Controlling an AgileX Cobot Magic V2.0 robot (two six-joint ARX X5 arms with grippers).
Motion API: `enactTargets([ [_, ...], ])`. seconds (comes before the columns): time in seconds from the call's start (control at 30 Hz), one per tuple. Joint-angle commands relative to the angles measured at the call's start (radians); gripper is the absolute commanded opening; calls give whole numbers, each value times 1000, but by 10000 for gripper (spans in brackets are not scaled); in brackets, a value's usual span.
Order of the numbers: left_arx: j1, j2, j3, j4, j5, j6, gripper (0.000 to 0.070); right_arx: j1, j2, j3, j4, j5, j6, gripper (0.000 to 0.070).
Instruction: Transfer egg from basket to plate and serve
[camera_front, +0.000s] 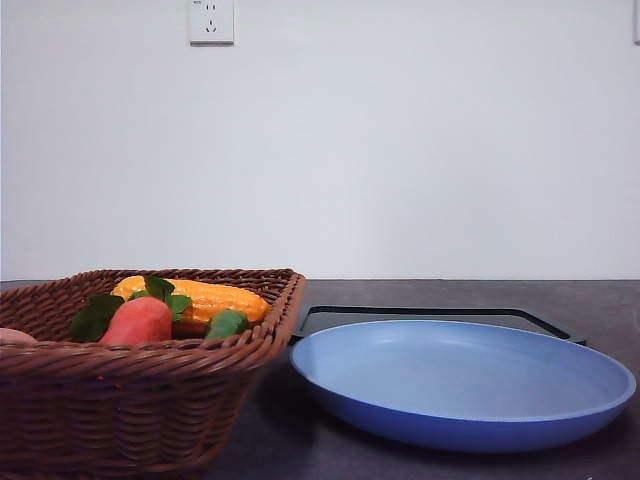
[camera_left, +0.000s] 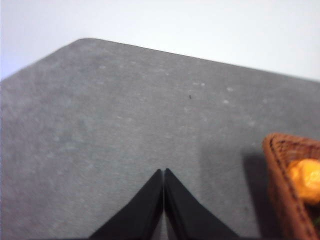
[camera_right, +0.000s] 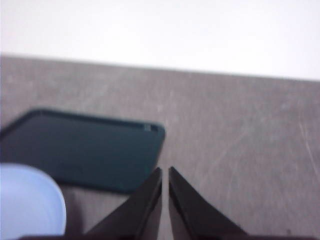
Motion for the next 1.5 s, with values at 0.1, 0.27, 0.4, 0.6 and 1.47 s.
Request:
enactTargets([
  [0.1, 2, -2, -27, -6, 4, -326, 0, 0, -3, -6, 153, 0, 117, 0],
  [0.27, 2, -2, -26, -6, 22, -363, 0, 0, -3, 1, 165, 7, 203, 0],
  [0.4, 2, -2, -21, 9, 93, -346, 0, 0, -2, 27, 94, 7, 329, 0],
  [0.6, 2, 33, 65, -13, 175, -305, 0, 0, 14, 130, -98, 7, 393, 0],
  [1.47, -103, 694, 667, -364, 602, 11, 0, 0, 710, 624, -552, -372, 273, 0],
])
